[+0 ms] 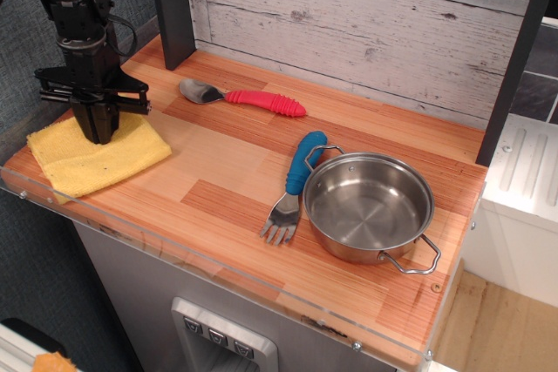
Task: Move the yellow cloth to the left of the blue fork
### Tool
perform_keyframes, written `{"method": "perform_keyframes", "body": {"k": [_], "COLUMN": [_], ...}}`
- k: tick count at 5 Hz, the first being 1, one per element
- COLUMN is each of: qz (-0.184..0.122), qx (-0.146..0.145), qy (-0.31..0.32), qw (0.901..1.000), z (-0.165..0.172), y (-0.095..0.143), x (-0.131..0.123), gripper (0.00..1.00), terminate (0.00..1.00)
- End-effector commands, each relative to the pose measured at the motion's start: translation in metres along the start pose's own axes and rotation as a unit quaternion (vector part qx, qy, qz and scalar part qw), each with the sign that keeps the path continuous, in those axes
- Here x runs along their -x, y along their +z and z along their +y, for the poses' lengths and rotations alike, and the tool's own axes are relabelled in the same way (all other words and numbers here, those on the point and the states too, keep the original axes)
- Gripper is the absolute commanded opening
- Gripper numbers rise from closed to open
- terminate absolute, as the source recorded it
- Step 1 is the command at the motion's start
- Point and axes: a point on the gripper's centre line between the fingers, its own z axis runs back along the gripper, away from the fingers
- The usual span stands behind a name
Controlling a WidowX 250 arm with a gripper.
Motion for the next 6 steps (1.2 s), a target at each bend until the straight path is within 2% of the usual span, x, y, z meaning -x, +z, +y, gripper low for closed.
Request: {"method": "perform_keyframes", "body": {"k": [1,2,3,4,5,6], "qz": [0.018,0.041,0.055,0.068,0.081,0.097], "qx": [-0.007,0.015,0.004,0.018,0.019,0.012], "qy": [0.024,0.055,0.077,0.108,0.122,0.179], "qw": [0.9995,0.9975,0.9955,0.9916,0.989,0.979], "z": [-0.016,-0.027,-0.044,-0.056,-0.065,-0.076], "y": [-0.005,-0.008,-0.011,-0.01,-0.012,-0.012], "x": [0.009,0.013,0.018,0.024,0.026,0.029], "gripper": [0.0,0.0,0.0,0.0,0.0,0.0], "terminate": [0.0,0.0,0.0,0.0,0.0,0.0]}}
